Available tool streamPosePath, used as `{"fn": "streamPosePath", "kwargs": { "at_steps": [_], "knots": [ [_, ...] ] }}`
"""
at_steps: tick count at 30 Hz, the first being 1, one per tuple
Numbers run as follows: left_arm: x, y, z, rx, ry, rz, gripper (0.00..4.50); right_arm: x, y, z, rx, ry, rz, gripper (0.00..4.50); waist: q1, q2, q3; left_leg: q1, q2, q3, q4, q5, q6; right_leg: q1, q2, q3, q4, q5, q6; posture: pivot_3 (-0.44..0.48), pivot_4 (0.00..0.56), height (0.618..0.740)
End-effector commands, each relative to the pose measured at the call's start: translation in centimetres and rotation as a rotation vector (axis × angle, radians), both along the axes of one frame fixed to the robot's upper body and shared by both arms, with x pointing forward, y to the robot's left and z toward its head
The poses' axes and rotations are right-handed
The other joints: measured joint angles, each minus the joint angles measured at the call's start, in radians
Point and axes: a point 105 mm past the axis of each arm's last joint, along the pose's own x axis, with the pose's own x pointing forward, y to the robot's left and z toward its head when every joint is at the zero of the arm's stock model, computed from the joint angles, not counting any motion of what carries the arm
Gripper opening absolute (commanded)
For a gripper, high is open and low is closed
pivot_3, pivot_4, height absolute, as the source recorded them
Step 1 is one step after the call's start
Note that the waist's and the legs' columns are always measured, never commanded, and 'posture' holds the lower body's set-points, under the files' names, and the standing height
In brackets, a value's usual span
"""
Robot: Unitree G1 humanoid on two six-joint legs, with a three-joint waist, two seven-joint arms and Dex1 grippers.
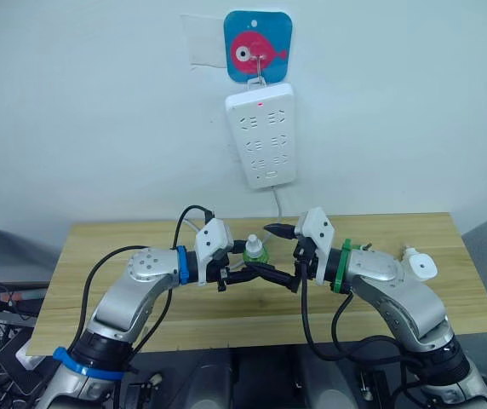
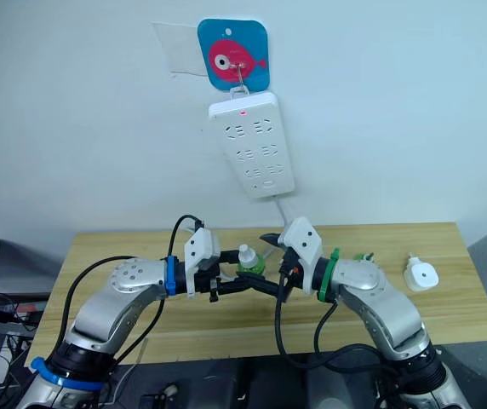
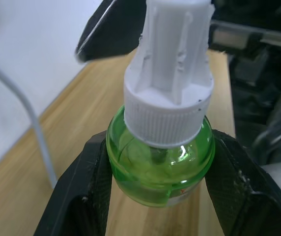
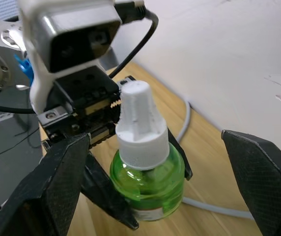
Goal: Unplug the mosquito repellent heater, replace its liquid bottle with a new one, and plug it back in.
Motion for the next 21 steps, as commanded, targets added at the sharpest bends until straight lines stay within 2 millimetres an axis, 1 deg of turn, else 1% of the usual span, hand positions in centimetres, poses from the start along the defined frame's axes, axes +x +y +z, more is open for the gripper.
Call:
{"fn": "streamPosePath", "kwargs": {
  "at_steps": [1,2,3,6,7,8,9,10,15,16,19,21],
  "knots": [
    [-0.1,-0.6,0.2,-0.003,-0.035,-0.052,2.25,-0.6,0.5,0.8,0.021,-0.034,0.002,4.10,-0.001,0.000,0.000,-0.003,0.000,-0.001,0.001,0.000,-0.001,-0.003,0.000,0.000,0.001,0.000,0.000,-0.099,0.270,0.740],
    [-0.1,-0.6,0.1,-0.008,-0.031,-0.052,2.25,-0.6,0.4,0.7,0.020,-0.033,-0.005,3.86,-0.002,0.000,0.000,-0.006,0.000,-0.001,0.001,0.001,-0.002,-0.007,0.000,0.000,0.002,0.000,0.000,-0.099,0.270,0.740],
    [-0.1,-0.6,0.1,-0.005,-0.032,-0.057,2.25,-0.6,0.4,0.7,0.021,-0.033,-0.008,3.53,-0.002,0.000,0.000,-0.007,0.000,-0.001,0.001,0.002,-0.002,-0.009,0.000,0.000,0.003,0.000,0.000,-0.107,0.273,0.740],
    [-0.3,-0.4,-0.3,0.001,-0.022,-0.071,2.25,-0.6,0.1,0.9,0.037,-0.033,-0.023,2.39,-0.005,0.000,0.000,-0.008,0.000,-0.001,0.001,0.002,-0.003,-0.009,0.000,0.000,0.004,0.000,0.000,-0.110,0.273,0.740],
    [-0.4,-0.4,-0.4,0.003,-0.020,-0.075,2.25,-0.5,0.0,1.0,0.041,-0.033,-0.025,2.09,-0.005,0.000,0.000,-0.008,0.000,-0.001,0.001,0.002,-0.003,-0.009,0.000,0.000,0.005,0.000,0.000,-0.110,0.273,0.740],
    [-0.5,-0.3,-0.5,0.003,-0.018,-0.076,2.25,-0.6,0.0,0.9,0.036,-0.032,-0.022,1.63,-0.006,0.000,0.000,-0.008,0.000,-0.001,0.001,0.002,-0.003,-0.009,0.000,0.000,0.005,0.000,0.000,-0.111,0.275,0.740],
    [-0.5,-0.3,-0.6,0.002,-0.018,-0.078,2.25,-0.7,0.0,0.9,0.034,-0.029,-0.019,1.27,-0.006,0.000,0.000,-0.008,0.000,-0.002,0.001,0.002,-0.003,-0.009,0.000,0.000,0.005,0.000,0.000,-0.111,0.277,0.740],
    [-0.5,-0.2,-0.5,0.000,-0.018,-0.076,2.25,-0.7,0.0,0.8,0.031,-0.026,-0.016,1.05,-0.006,0.000,0.000,-0.008,0.000,-0.002,0.002,0.002,-0.003,-0.009,0.000,0.000,0.005,0.000,0.000,-0.111,0.277,0.740],
    [-0.4,-0.3,-0.4,-0.007,-0.028,-0.081,2.25,-0.9,0.0,0.6,0.021,-0.028,0.018,1.06,-0.011,0.000,0.000,-0.008,0.000,-0.002,0.002,0.002,-0.003,-0.009,0.000,-0.001,0.006,0.000,0.000,-0.111,0.277,0.740],
    [-0.6,-0.3,-0.3,-0.007,-0.031,-0.099,2.25,-1.0,0.1,0.8,0.019,-0.035,0.051,1.06,-0.011,0.000,0.000,-0.008,0.000,-0.002,0.002,0.002,-0.003,-0.009,0.000,-0.001,0.006,0.000,0.000,-0.093,0.280,0.740],
    [-1.9,-0.2,-0.2,0.002,-0.051,-0.221,2.25,-2.1,0.3,1.9,-0.013,-0.081,0.268,1.06,-0.010,0.000,0.001,-0.008,-0.001,-0.001,0.003,0.002,-0.003,-0.009,0.000,-0.002,0.006,0.000,0.000,-0.085,0.283,0.740],
    [-2.4,-0.1,-0.4,0.024,-0.067,-0.282,2.25,-2.3,0.1,2.3,-0.038,-0.103,0.370,1.06,-0.010,0.000,0.001,-0.008,0.000,-0.001,0.003,0.002,-0.003,-0.009,0.000,-0.002,0.006,0.000,0.000,-0.080,0.284,0.740]
  ]
}}
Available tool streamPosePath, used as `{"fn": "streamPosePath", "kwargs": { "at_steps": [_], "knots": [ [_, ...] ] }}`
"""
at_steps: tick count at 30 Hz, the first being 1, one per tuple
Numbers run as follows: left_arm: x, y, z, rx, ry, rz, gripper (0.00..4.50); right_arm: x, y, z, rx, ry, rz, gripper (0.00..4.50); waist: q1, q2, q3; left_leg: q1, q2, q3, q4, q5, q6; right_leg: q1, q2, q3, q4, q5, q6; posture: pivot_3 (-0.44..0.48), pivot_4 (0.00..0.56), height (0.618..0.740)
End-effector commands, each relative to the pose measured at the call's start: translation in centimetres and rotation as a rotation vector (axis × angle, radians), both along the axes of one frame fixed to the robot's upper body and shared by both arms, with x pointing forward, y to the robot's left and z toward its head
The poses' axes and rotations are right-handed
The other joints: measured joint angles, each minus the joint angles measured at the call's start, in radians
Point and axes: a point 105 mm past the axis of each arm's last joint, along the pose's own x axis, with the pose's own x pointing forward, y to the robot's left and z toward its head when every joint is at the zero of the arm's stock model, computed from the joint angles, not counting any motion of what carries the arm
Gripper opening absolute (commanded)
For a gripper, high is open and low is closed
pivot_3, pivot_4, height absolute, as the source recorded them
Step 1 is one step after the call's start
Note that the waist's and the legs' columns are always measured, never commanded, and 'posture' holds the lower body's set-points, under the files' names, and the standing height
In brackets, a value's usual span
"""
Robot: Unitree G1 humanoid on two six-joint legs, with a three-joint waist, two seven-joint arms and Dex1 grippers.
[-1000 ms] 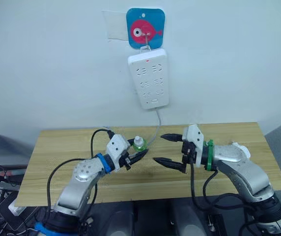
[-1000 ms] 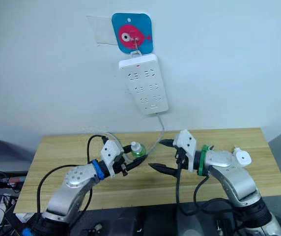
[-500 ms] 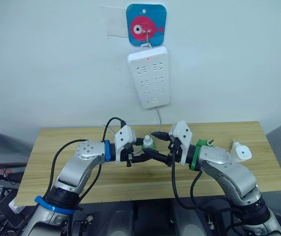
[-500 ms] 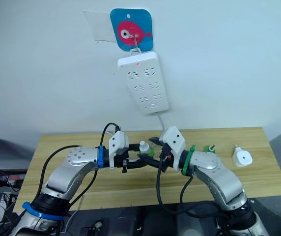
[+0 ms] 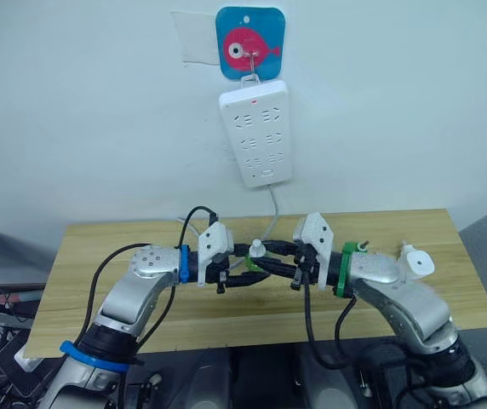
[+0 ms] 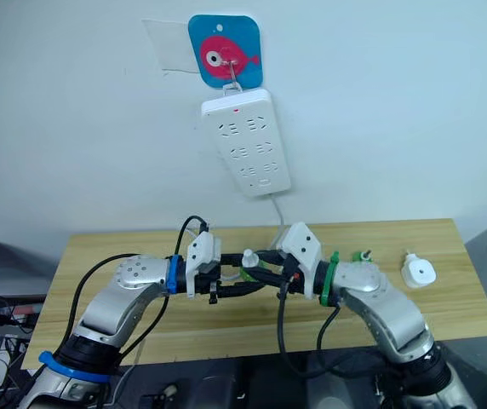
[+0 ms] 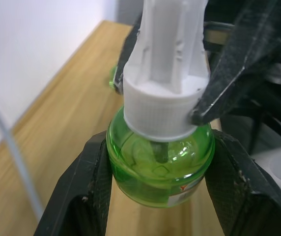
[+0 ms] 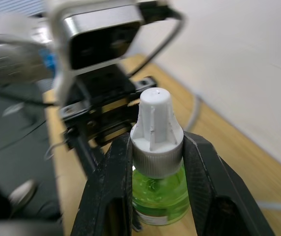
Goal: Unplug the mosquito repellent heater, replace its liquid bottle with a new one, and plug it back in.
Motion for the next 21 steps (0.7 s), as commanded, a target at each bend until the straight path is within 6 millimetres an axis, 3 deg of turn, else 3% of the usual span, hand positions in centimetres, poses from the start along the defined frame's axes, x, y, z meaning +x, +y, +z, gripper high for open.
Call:
{"fn": "streamPosePath", "kwargs": {
  "at_steps": [1,7,14,21],
  "knots": [
    [-1.6,-0.2,-0.1,0.034,-0.049,-0.154,2.25,-1.2,0.2,2.1,0.020,-0.084,0.234,1.06,0.000,0.000,0.000,0.000,0.000,0.000,0.000,0.000,0.000,0.000,0.000,0.000,0.000,0.000,0.000,-0.074,0.284,0.740],
    [-2.4,0.0,-0.9,0.108,-0.102,-0.347,2.25,-1.3,-0.8,1.6,-0.073,-0.129,0.584,1.06,0.006,-0.001,0.001,0.000,0.000,0.000,0.000,0.000,0.000,0.000,0.000,0.000,0.000,0.000,0.000,-0.041,0.283,0.740],
    [-1.6,0.0,-0.9,0.124,-0.115,-0.381,2.25,0.0,-1.5,0.6,-0.126,-0.104,0.694,1.06,0.008,-0.001,0.002,0.000,0.000,-0.001,0.001,0.000,0.000,0.000,0.001,-0.001,0.000,0.000,0.000,-0.026,0.280,0.740],
    [-0.9,0.2,-0.6,0.102,-0.116,-0.313,2.25,1.6,-4.5,1.9,-0.118,-0.103,0.487,3.36,0.011,-0.002,0.006,0.000,0.000,-0.002,0.002,0.000,0.000,0.000,0.000,-0.001,0.001,0.000,0.000,-0.031,0.288,0.740]
  ]
}}
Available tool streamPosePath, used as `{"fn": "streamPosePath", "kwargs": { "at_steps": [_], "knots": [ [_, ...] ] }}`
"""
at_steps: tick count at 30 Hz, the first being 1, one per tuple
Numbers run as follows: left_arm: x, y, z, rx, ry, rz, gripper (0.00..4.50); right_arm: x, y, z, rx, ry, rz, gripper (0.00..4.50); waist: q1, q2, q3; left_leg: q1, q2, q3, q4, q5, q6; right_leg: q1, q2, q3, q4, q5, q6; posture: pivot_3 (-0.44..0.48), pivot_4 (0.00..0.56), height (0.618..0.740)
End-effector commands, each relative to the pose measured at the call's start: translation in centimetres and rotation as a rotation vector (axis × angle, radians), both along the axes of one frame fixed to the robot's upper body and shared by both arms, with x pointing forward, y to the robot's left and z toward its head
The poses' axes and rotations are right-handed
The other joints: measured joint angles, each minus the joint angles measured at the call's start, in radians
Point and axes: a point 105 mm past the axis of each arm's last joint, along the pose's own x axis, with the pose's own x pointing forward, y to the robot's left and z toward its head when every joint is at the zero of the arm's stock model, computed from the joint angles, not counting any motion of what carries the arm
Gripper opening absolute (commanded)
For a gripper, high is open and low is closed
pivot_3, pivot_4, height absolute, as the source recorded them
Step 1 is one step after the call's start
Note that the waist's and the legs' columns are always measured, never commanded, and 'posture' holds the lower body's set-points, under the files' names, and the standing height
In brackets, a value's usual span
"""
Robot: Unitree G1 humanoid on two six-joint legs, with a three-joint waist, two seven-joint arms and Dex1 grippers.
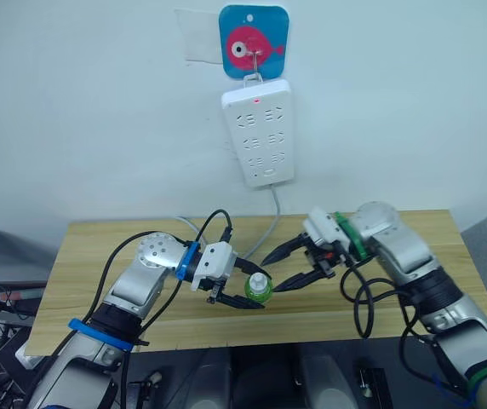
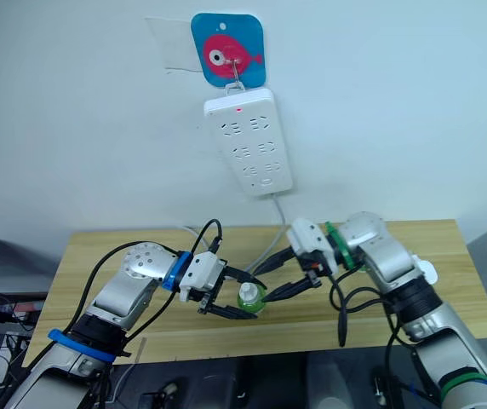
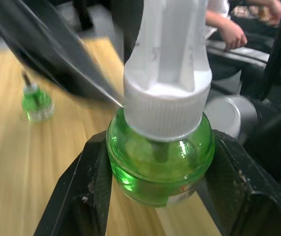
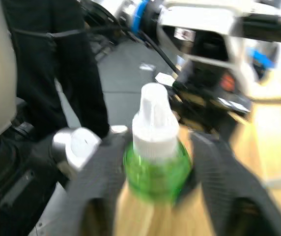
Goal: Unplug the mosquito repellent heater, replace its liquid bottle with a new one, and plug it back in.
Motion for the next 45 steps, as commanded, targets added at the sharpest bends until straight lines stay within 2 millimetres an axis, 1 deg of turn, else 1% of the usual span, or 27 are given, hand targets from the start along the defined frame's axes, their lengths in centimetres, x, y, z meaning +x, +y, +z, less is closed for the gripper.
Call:
{"fn": "streamPosePath", "kwargs": {
  "at_steps": [1,3,5,6,10,12,14,16,19,23,28,31,32,33,35,37,38,39,43,44,45],
  "knots": [
    [0.3,0.3,0.5,-0.025,-0.028,0.043,2.25,-0.2,-2.0,1.5,0.051,-0.036,-0.100,3.71,0.004,0.000,0.000,0.000,0.000,-0.001,0.000,0.000,0.000,0.000,0.000,0.000,0.000,0.000,0.000,-0.036,0.291,0.740],
    [0.5,0.4,0.4,-0.033,-0.030,0.073,2.25,-0.5,-2.8,1.7,0.064,-0.047,-0.178,4.44,0.005,0.000,0.000,-0.001,0.000,-0.003,0.000,0.000,0.000,0.000,0.000,0.000,-0.001,0.000,0.000,-0.045,0.293,0.740],
    [0.7,0.3,0.4,-0.048,-0.017,0.110,2.25,-1.1,-2.9,1.5,0.089,-0.064,-0.286,4.48,0.004,0.000,0.001,-0.002,0.000,-0.003,0.000,0.000,0.000,0.000,0.000,0.001,-0.001,0.000,0.000,-0.050,0.298,0.740],
    [0.9,0.3,0.5,-0.058,-0.015,0.131,2.25,-1.6,-2.7,1.5,0.116,-0.072,-0.359,4.48,0.004,0.000,0.001,-0.003,0.000,-0.004,0.000,0.000,0.000,-0.001,0.000,0.001,-0.001,0.000,0.000,-0.052,0.298,0.740],
    [1.1,0.1,0.4,-0.081,-0.007,0.195,2.25,-3.2,-1.3,1.2,0.193,-0.061,-0.545,4.48,-0.002,0.001,0.001,-0.005,0.000,-0.004,0.000,0.000,-0.001,-0.002,0.000,0.002,0.000,0.000,0.000,-0.060,0.305,0.740],
    [1.1,0.1,0.2,-0.082,-0.010,0.217,2.25,-3.3,-0.6,0.7,0.223,-0.035,-0.643,4.48,-0.004,0.001,0.001,-0.005,0.000,-0.004,0.001,0.001,-0.001,-0.002,0.000,0.002,0.001,0.000,-0.001,-0.066,0.308,0.740],
    [1.1,0.1,0.1,-0.079,-0.006,0.226,2.25,-3.2,0.3,0.4,0.261,-0.026,-0.702,4.48,-0.003,0.001,0.001,-0.004,0.000,-0.004,0.000,0.002,-0.002,-0.002,0.000,0.002,0.002,0.000,-0.001,-0.073,0.310,0.740],
    [1.3,-0.1,0.1,-0.081,-0.008,0.231,2.25,-2.9,1.2,0.2,0.283,-0.037,-0.734,4.48,-0.003,0.002,0.002,-0.004,0.000,-0.005,0.000,0.002,-0.003,-0.002,0.000,0.001,0.002,0.000,-0.001,-0.077,0.311,0.740],
    [2.3,-0.6,0.5,-0.093,-0.030,0.258,2.25,-2.6,2.5,-0.4,0.294,-0.031,-0.738,4.48,-0.002,0.001,0.002,-0.004,0.000,-0.005,0.000,0.002,-0.002,-0.002,0.000,0.000,0.001,0.000,-0.001,-0.079,0.316,0.740],
    [2.8,-0.9,0.8,-0.101,-0.038,0.268,2.25,-2.7,3.2,-1.2,0.284,-0.017,-0.720,4.48,-0.002,0.001,0.003,-0.004,0.000,-0.005,0.000,0.002,-0.002,-0.001,0.000,0.000,0.001,0.000,-0.001,-0.076,0.319,0.740],
    [2.5,-0.9,0.8,-0.093,-0.034,0.250,2.25,-2.4,3.2,-1.8,0.285,-0.016,-0.744,4.48,-0.003,0.001,0.004,-0.004,0.000,-0.005,0.000,0.002,-0.002,-0.002,0.001,0.000,0.001,0.000,-0.001,-0.068,0.320,0.740],
    [2.2,-0.9,0.7,-0.090,-0.027,0.243,2.25,-2.0,3.0,-1.7,0.302,-0.024,-0.764,3.89,-0.003,0.001,0.004,-0.004,0.000,-0.005,0.000,0.002,-0.002,-0.002,0.001,0.000,0.001,0.000,-0.001,-0.069,0.319,0.740],
    [2.1,-0.8,0.6,-0.089,-0.025,0.242,2.25,-2.0,3.0,-1.6,0.306,-0.028,-0.765,3.47,-0.003,0.002,0.004,-0.004,0.000,-0.005,0.000,0.002,-0.002,-0.002,0.001,0.000,0.001,0.000,-0.001,-0.070,0.319,0.740],
    [1.9,-0.8,0.5,-0.086,-0.021,0.238,2.25,-2.0,2.9,-1.6,0.307,-0.031,-0.763,3.23,-0.003,0.002,0.004,-0.004,0.000,-0.005,0.000,0.002,-0.002,-0.002,0.001,0.000,0.001,0.000,-0.001,-0.070,0.318,0.740],
    [1.6,-0.7,0.4,-0.080,-0.017,0.233,2.25,-2.4,2.7,-1.9,0.292,-0.028,-0.747,2.45,-0.003,0.002,0.004,-0.004,0.000,-0.005,0.000,0.002,-0.002,-0.002,0.001,0.000,0.001,0.000,-0.001,-0.069,0.316,0.740],
    [1.5,-0.6,0.3,-0.078,-0.017,0.231,2.25,-2.8,2.7,-2.3,0.276,-0.026,-0.728,1.78,-0.003,0.002,0.004,-0.004,0.000,-0.005,0.000,0.002,-0.002,-0.002,0.001,0.000,0.001,0.000,-0.001,-0.073,0.313,0.740],
    [1.5,-0.7,0.3,-0.077,-0.018,0.229,2.25,-2.9,2.7,-2.4,0.274,-0.020,-0.722,1.36,-0.003,0.002,0.004,-0.004,0.000,-0.005,0.000,0.002,-0.002,-0.002,0.001,0.000,0.001,0.000,-0.001,-0.073,0.312,0.740],
    [1.5,-0.7,0.3,-0.078,-0.018,0.228,2.25,-2.9,2.7,-2.4,0.274,-0.023,-0.714,1.08,-0.003,0.002,0.004,-0.004,0.000,-0.005,0.000,0.002,-0.002,-0.001,0.001,0.000,0.001,0.000,-0.001,-0.073,0.312,0.740],
    [1.5,-0.9,0.4,-0.078,-0.021,0.219,2.25,-2.9,2.8,-1.9,0.289,-0.031,-0.683,1.05,-0.003,0.002,0.004,-0.004,0.000,-0.005,0.000,0.002,-0.002,-0.001,0.001,0.000,0.001,0.000,-0.001,-0.074,0.309,0.740],
    [1.4,-0.9,0.4,-0.079,-0.021,0.211,2.25,-3.0,3.0,-1.4,0.296,-0.031,-0.647,1.05,-0.003,0.002,0.004,-0.004,0.000,-0.005,0.000,0.002,-0.002,-0.001,0.001,0.000,0.001,0.000,-0.001,-0.074,0.309,0.740],
    [1.2,-1.0,0.4,-0.074,-0.022,0.192,2.25,-3.6,3.2,-1.0,0.286,-0.035,-0.555,1.05,-0.003,0.002,0.004,-0.004,0.000,-0.005,0.000,0.002,-0.002,-0.001,0.001,0.000,0.001,0.000,-0.001,-0.081,0.300,0.740]
  ]
}}
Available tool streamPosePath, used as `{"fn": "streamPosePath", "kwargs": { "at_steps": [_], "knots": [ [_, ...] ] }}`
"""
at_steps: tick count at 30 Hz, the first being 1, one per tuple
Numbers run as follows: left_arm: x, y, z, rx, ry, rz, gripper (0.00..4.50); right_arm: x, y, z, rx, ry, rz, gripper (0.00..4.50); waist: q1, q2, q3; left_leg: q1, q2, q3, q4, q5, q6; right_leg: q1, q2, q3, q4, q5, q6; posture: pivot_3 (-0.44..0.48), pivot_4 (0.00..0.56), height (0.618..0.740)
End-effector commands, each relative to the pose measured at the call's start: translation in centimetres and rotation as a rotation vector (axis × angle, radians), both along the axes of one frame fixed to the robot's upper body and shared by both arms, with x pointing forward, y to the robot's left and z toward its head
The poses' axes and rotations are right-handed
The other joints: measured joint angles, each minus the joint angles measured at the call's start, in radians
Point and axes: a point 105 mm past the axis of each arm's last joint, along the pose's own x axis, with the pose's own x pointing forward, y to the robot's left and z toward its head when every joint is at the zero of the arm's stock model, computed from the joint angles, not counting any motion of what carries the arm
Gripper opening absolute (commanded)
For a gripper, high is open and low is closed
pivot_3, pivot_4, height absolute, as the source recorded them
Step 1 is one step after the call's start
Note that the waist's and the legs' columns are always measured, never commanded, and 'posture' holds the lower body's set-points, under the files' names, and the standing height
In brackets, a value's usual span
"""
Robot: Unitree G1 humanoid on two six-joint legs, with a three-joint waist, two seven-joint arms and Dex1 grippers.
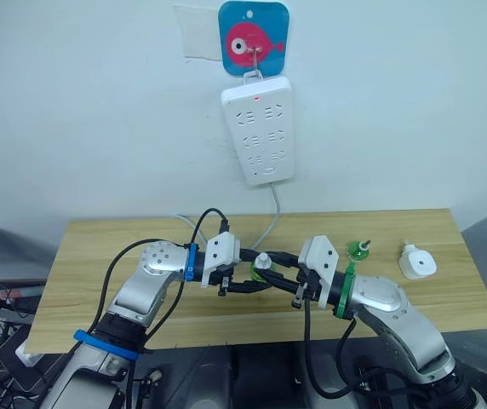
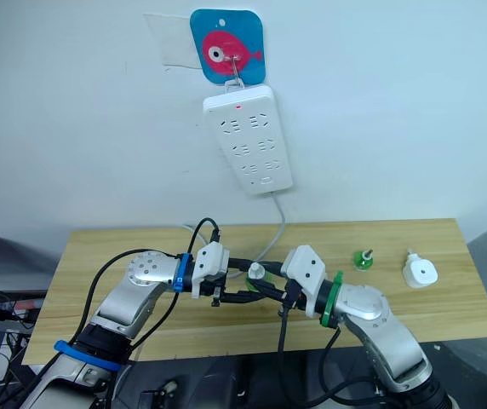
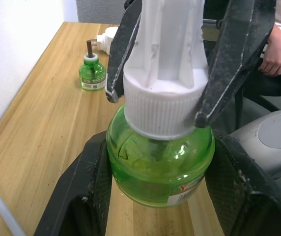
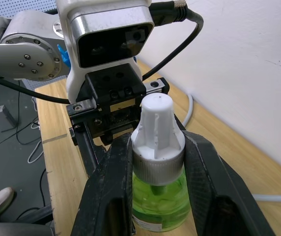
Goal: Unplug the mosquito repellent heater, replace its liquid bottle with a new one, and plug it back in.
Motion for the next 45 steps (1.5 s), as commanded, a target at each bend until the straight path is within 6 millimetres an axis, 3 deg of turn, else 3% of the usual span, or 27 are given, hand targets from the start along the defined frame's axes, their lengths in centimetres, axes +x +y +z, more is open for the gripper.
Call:
{"fn": "streamPosePath", "kwargs": {
  "at_steps": [1,6,11,14,18,23,28,33,36,40,45],
  "knots": [
    [-0.9,-0.3,0.7,-0.002,-0.033,-0.078,2.25,-1.5,0.3,2.0,-0.025,-0.087,0.247,1.05,-0.001,0.000,0.000,0.000,0.000,0.000,0.000,0.000,0.000,0.000,0.000,0.000,0.000,0.000,0.000,-0.085,0.298,0.740],
    [-2.4,-0.6,0.4,0.018,-0.033,-0.161,2.25,-2.1,-0.6,1.6,-0.145,-0.093,0.622,1.05,-0.001,0.000,0.000,0.002,0.000,0.002,0.000,0.000,0.000,0.001,0.000,-0.002,0.000,0.000,0.000,-0.078,0.293,0.740],
    [-3.7,-0.6,0.2,0.035,-0.022,-0.215,2.25,0.1,-1.4,0.9,-0.216,-0.032,0.856,1.05,-0.011,0.000,0.002,0.002,0.002,0.002,0.000,0.000,0.000,0.001,0.002,-0.001,0.000,0.000,0.000,-0.046,0.302,0.740],
    [-3.9,-0.6,0.2,0.037,-0.014,-0.214,2.25,1.5,-1.7,0.4,-0.252,-0.037,0.875,1.05,-0.012,0.000,0.003,0.002,0.001,0.002,0.000,0.000,0.000,0.001,0.002,-0.001,0.000,0.000,0.000,-0.046,0.302,0.740],
    [-3.9,-0.6,0.3,0.039,-0.014,-0.201,2.25,2.7,-2.3,0.8,-0.248,-0.036,0.834,1.05,-0.003,0.000,0.004,0.002,0.001,0.002,0.000,0.000,0.000,0.001,0.001,-0.001,0.000,0.000,0.000,-0.006,0.308,0.740],
    [-3.1,-0.4,0.2,0.042,-0.023,-0.172,2.25,1.3,-4.3,1.8,-0.246,-0.010,0.815,2.74,0.016,0.002,0.005,0.001,-0.001,0.001,0.001,0.000,0.000,0.001,-0.002,0.000,0.000,0.000,0.000,-0.024,0.308,0.740],
    [-2.6,-0.3,0.1,0.038,-0.025,-0.161,2.25,0.2,-6.6,1.8,-0.264,-0.012,0.684,4.43,0.016,0.002,0.005,0.001,0.000,0.000,0.000,0.000,0.000,0.001,-0.001,0.000,0.000,0.000,0.000,-0.058,0.302,0.740],
    [-1.6,-0.4,0.1,0.012,-0.026,-0.107,2.25,0.2,-6.0,2.4,-0.166,-0.039,0.342,4.47,0.007,0.002,0.005,0.000,0.000,0.000,0.001,0.000,0.000,0.001,-0.002,0.000,0.000,0.000,0.000,-0.070,0.299,0.740],
    [-1.1,-0.5,0.3,0.000,-0.025,-0.080,2.25,-0.9,-3.9,1.9,-0.077,-0.052,0.179,4.47,0.001,0.002,0.005,0.000,0.000,-0.001,0.001,0.001,-0.001,0.001,-0.001,0.000,0.001,0.000,0.000,-0.085,0.305,0.740],
    [-0.9,-0.5,0.3,0.001,-0.025,-0.075,2.25,-1.2,-2.4,1.5,-0.046,-0.056,0.106,4.47,-0.002,0.002,0.005,0.000,0.000,-0.001,0.001,0.001,-0.002,0.000,-0.001,0.000,0.001,0.000,0.000,-0.092,0.303,0.740],
    [-0.9,-0.7,0.4,0.002,-0.023,-0.081,2.25,0.6,-1.1,1.4,-0.022,-0.092,-0.005,4.47,-0.002,0.002,0.005,0.001,0.000,-0.001,0.001,0.002,-0.002,0.001,0.000,0.000,0.001,0.001,0.000,-0.103,0.299,0.740]
  ]
}}
